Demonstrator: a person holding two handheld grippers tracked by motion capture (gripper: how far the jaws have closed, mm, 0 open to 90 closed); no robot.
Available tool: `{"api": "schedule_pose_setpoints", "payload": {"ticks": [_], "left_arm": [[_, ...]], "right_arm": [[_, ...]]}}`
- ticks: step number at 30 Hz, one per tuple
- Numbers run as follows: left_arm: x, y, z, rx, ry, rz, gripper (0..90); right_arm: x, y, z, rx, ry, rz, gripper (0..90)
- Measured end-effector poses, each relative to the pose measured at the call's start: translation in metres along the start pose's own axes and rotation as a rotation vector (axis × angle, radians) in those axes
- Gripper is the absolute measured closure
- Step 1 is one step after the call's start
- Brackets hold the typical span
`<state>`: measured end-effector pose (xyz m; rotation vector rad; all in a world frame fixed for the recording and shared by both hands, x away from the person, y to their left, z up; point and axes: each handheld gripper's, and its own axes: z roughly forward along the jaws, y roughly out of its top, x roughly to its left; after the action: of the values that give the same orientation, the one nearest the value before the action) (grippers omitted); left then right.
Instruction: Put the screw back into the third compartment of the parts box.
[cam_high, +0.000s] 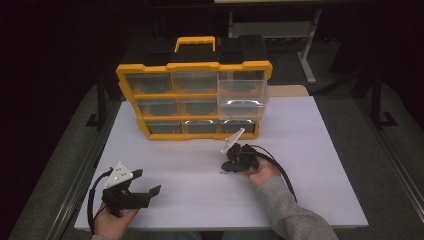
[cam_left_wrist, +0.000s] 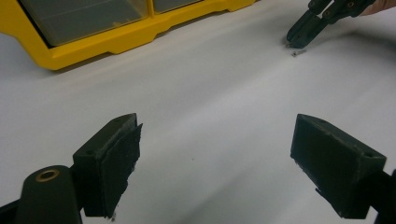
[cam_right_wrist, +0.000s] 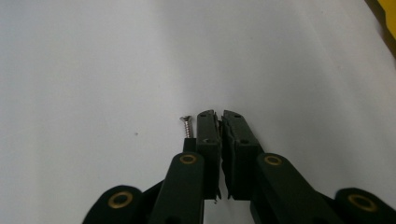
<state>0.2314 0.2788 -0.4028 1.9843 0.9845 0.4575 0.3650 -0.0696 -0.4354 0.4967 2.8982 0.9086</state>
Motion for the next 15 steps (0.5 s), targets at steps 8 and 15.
{"api": "schedule_pose_setpoints", "payload": {"ticks": [8,15], "left_arm": [[-0.0008,0.0003,-0.0001,0.013,-0.008,0.005,15.6],[0.0011,0.0001,-0.0009,0.011,-0.003,0.013,15.6]], "right_arm": [[-0.0038,-0.0026,0.0007,-0.016,0.027,0.037,86.5],[-0.0057,-0.0032,-0.0007,-0.013,0.032,0.06,87.0]]}}
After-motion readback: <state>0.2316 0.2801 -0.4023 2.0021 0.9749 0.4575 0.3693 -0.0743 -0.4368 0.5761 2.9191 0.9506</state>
